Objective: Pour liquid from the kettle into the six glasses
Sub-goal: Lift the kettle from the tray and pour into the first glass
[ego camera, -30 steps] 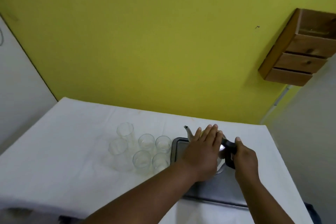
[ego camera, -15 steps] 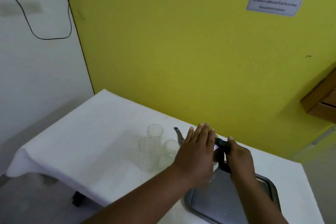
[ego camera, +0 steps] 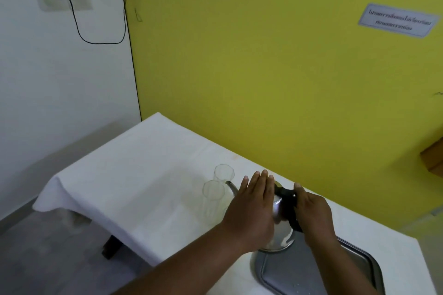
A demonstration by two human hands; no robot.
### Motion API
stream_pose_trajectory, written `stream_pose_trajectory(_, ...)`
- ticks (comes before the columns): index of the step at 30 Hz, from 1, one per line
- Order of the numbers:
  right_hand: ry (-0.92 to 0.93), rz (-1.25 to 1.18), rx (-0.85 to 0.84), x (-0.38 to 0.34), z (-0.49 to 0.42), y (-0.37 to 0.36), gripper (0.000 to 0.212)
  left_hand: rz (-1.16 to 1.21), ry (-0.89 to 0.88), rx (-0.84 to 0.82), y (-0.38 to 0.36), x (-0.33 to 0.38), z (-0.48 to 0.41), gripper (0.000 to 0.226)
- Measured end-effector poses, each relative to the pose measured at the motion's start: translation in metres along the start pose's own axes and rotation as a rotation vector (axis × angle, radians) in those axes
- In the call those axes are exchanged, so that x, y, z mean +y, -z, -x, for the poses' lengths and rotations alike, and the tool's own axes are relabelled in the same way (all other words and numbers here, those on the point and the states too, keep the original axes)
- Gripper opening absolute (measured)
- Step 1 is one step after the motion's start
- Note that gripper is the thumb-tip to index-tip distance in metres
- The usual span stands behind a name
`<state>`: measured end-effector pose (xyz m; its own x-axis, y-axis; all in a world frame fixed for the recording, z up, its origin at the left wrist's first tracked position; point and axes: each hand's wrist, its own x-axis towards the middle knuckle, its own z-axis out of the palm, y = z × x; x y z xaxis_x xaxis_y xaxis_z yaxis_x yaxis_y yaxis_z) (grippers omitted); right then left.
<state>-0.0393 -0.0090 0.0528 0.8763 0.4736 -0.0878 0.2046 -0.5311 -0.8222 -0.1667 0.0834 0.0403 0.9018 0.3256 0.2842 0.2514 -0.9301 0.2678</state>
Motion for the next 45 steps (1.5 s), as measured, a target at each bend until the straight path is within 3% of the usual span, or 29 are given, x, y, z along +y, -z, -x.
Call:
stream_pose_trajectory(6, 0.026, 0.197, 0.091, -0.011, -0.001, -0.001, 0.056, 0.118, 0.008, 0.004, 0.002, -0.003, 0.006, 0.079)
stream_pose_trajectory(45, 0.113, 0.285, 0.121, -0.025, 0.019, 0.020, 0.061, 0.205, -0.023, 0.089, 0.003, 0.006, 0.018, 0.077)
